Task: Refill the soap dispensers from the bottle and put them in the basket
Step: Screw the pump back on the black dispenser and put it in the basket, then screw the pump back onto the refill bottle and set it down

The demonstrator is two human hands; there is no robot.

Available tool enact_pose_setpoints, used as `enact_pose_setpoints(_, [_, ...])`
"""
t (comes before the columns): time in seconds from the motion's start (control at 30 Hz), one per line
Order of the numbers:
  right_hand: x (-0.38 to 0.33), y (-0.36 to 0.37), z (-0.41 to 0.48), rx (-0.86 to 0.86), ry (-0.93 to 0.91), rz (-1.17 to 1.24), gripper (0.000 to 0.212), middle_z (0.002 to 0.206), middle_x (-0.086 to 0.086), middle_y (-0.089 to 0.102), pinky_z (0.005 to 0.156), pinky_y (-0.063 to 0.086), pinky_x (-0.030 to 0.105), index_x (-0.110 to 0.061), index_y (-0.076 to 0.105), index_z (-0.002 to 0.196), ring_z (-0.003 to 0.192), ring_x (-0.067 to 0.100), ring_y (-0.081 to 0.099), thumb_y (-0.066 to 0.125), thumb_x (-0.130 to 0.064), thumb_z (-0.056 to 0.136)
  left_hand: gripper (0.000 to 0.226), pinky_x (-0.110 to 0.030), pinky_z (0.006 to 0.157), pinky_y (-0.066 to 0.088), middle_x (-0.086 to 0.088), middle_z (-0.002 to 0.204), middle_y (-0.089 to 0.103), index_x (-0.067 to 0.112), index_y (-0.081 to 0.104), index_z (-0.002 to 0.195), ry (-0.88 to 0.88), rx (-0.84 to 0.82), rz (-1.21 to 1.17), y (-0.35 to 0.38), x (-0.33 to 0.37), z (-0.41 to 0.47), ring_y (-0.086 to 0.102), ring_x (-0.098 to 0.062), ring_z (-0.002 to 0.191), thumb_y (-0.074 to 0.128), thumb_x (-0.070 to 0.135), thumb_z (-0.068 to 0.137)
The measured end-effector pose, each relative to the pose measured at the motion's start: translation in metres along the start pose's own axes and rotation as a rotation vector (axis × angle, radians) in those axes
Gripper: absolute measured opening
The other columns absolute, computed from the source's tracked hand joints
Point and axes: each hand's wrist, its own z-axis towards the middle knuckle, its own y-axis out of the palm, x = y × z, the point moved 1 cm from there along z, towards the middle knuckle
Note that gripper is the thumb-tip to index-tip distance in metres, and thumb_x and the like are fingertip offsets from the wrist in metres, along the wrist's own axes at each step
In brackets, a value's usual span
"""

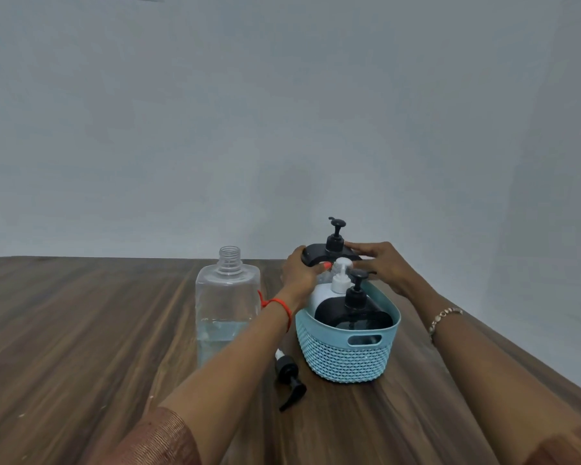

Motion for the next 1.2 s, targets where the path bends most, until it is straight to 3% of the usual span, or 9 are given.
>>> enact_pose_setpoints(0.17, [0.021,0.003,-0.006,0.075,0.002,0.018,0.044,0.105,0.014,0.066,0.053,0.047,0.007,0.004,0.062,0.115,0.079,0.009,0.060,0.061,0.020,0.074,0.031,-0.044,0.095,0.047,-0.018,0.111,0.065,0.000,0.061,0.108,0.017,-0.076,0.155,0.001,-0.009,-0.001,0.060,-0.032,0.105,0.068,0.010,0.080])
enact_pose_setpoints(0.33, [0.029,0.003,-0.004,0.110,-0.053,-0.056,0.033,0.089,0.008,0.069,0.051,0.045,0.003,0.001,0.070,0.101,0.057,-0.009,0.061,0.062,0.017,0.072,0.019,-0.029,0.059,0.043,-0.029,0.094,0.066,-0.004,0.064,0.074,0.049,-0.064,0.342,0.002,-0.010,-0.002,0.056,-0.025,0.075,0.069,0.013,0.080])
enact_pose_setpoints(0.43, [0.030,0.001,-0.003,0.064,-0.060,-0.115,0.031,0.088,0.007,0.070,0.054,0.048,0.006,-0.004,0.072,0.099,0.069,0.005,0.061,0.064,0.012,0.073,0.029,-0.024,0.055,0.031,-0.033,0.094,0.064,-0.015,0.061,0.081,0.068,-0.053,0.414,0.002,-0.011,-0.002,0.053,-0.028,0.068,0.067,0.013,0.082])
enact_pose_setpoints(0.53, [0.030,0.000,-0.004,0.050,-0.088,-0.182,0.028,0.077,-0.005,0.070,0.051,0.043,0.003,-0.008,0.072,0.098,0.057,-0.009,0.057,0.066,0.008,0.075,0.027,-0.025,0.048,0.031,-0.034,0.095,0.062,-0.008,0.056,0.065,0.100,-0.060,0.500,0.002,-0.011,0.000,0.054,-0.034,0.067,0.062,0.010,0.084])
enact_pose_setpoints(0.67, [0.029,0.002,-0.005,0.015,-0.071,-0.278,0.016,0.035,-0.016,0.046,0.039,0.027,0.005,-0.008,0.074,0.080,0.035,-0.003,0.037,0.063,0.003,0.080,0.026,-0.046,0.076,0.046,-0.034,0.100,0.060,-0.008,0.055,0.071,0.095,-0.102,0.580,0.001,-0.008,0.000,0.058,-0.042,0.095,0.059,0.012,0.087])
enact_pose_setpoints(0.73, [0.030,0.003,-0.004,0.007,-0.047,-0.359,0.025,0.043,-0.009,0.035,0.038,0.020,0.010,0.000,0.062,0.059,0.042,0.004,0.025,0.061,-0.002,0.084,0.029,-0.046,0.081,0.045,-0.033,0.106,0.059,-0.016,0.054,0.092,0.091,-0.134,0.621,0.001,-0.009,0.002,0.056,-0.042,0.101,0.055,0.013,0.090])
enact_pose_setpoints(0.97, [0.028,0.005,-0.002,-0.046,0.009,-0.498,0.037,0.059,0.006,0.041,0.052,0.027,0.026,-0.014,0.041,0.055,0.056,0.013,0.034,0.050,0.002,0.087,0.027,-0.040,0.081,0.044,-0.030,0.111,0.057,-0.013,0.053,0.101,0.113,-0.201,0.724,0.004,-0.014,0.005,0.055,-0.041,0.104,0.047,0.013,0.094])
enact_pose_setpoints(1.1, [0.023,0.002,-0.007,-0.037,0.034,-0.530,0.021,0.070,0.009,0.054,0.057,0.033,0.026,-0.004,0.062,0.073,0.069,0.018,0.046,0.048,0.006,0.084,0.027,-0.037,0.080,0.041,-0.029,0.113,0.055,-0.012,0.052,0.103,0.128,-0.228,0.740,0.003,-0.012,0.000,0.054,-0.038,0.104,0.045,0.012,0.095])
enact_pose_setpoints(1.2, [0.012,-0.004,-0.014,0.116,0.033,-0.334,0.029,0.098,0.014,0.067,0.083,0.050,0.032,0.001,0.067,0.107,0.092,0.024,0.059,0.051,0.011,0.084,0.023,-0.031,0.074,0.036,-0.030,0.113,0.053,-0.014,0.051,0.102,0.152,-0.207,0.720,-0.001,-0.004,-0.009,0.052,-0.038,0.104,0.043,0.006,0.094])
